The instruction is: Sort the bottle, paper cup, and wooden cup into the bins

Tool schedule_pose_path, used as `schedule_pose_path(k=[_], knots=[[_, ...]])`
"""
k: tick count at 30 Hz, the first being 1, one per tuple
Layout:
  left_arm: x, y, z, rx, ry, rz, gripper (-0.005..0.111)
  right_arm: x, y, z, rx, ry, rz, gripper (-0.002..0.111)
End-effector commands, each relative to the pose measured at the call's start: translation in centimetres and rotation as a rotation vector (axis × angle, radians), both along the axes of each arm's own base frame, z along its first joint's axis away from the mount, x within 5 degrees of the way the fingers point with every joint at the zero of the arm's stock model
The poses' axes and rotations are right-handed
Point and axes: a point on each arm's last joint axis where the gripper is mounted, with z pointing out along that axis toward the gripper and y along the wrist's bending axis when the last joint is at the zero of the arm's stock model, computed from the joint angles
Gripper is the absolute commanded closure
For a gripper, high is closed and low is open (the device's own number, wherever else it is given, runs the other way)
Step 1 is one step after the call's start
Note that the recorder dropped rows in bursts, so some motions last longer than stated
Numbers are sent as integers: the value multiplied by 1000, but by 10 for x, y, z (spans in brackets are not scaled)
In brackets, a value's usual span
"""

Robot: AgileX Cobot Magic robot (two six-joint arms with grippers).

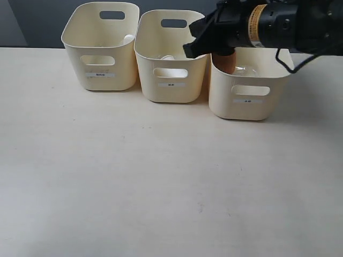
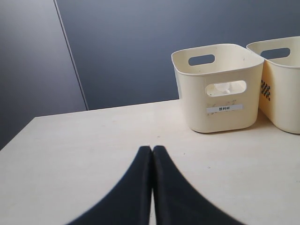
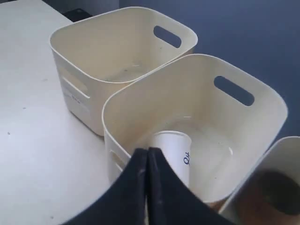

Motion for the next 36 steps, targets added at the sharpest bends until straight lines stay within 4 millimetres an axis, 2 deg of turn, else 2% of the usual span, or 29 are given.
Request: schedule_pose_path(k=[1,2,5,8,9,12,15,21,25,28,36], knots=[[0,0,0,-2,-10,1,107,-38,-25,32,-23,-88,-65,109],[0,0,0,-2,-10,1,107,-45,-29,36,-24,-99,-76,109],[0,0,0,-2,-10,1,107,-91,-52,69,11,-204,-117,109],[0,0,0,-2,-10,1,107,-117,-64,81,44,-254,-137,109],[0,0,0,-2,-10,1,107,-135,-73,86,59,-289,-154,109],[0,0,0,-2,-10,1,107,-167,-89,91,86,-349,-186,109],[0,0,0,-2,-10,1,107,-203,-103,86,161,-377,-197,109],[0,0,0,-2,-10,1,107,-235,-117,72,227,-408,-205,109],[0,0,0,-2,-10,1,107,-252,-122,67,377,-368,-210,109],[0,0,0,-2,-10,1,107,-264,-127,68,410,-404,-211,109],[0,0,0,-2,-10,1,107,-276,-133,72,438,-455,-212,109]])
